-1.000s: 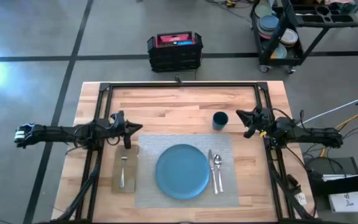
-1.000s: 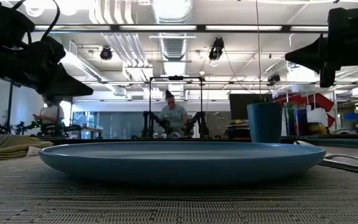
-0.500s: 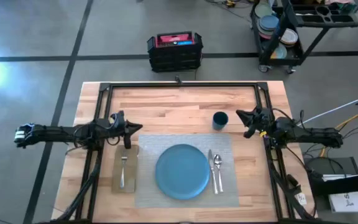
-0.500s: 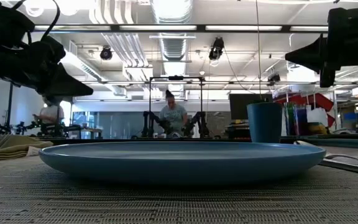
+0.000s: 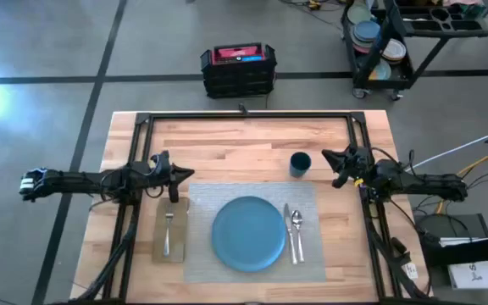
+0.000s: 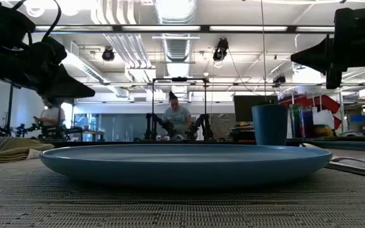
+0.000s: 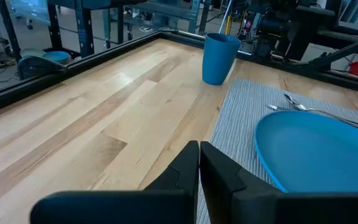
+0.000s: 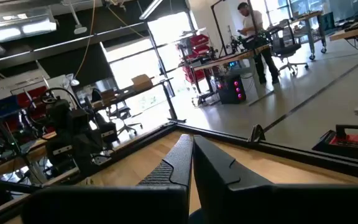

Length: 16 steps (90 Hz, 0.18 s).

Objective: Set table place
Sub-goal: Return to Home Position

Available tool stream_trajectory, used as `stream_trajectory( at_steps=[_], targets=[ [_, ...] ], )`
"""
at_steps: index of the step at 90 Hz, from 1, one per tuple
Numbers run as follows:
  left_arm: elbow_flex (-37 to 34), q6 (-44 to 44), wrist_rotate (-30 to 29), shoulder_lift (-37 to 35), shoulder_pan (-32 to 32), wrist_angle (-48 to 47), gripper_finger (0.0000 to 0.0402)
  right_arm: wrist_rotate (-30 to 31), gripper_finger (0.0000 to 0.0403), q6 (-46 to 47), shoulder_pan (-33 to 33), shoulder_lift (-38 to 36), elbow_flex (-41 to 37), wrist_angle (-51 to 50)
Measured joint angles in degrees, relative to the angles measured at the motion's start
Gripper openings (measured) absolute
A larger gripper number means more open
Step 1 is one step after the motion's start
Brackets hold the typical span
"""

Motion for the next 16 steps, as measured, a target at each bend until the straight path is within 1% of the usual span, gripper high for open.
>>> stream_trajectory(
  at_steps=[16],
  targets=[
    [0.0, 0.0, 0.0, 0.0, 0.0, 0.0, 0.0000, 0.0, 0.0000, 0.0, 0.0, 0.0, 0.0, 0.0]
  ],
)
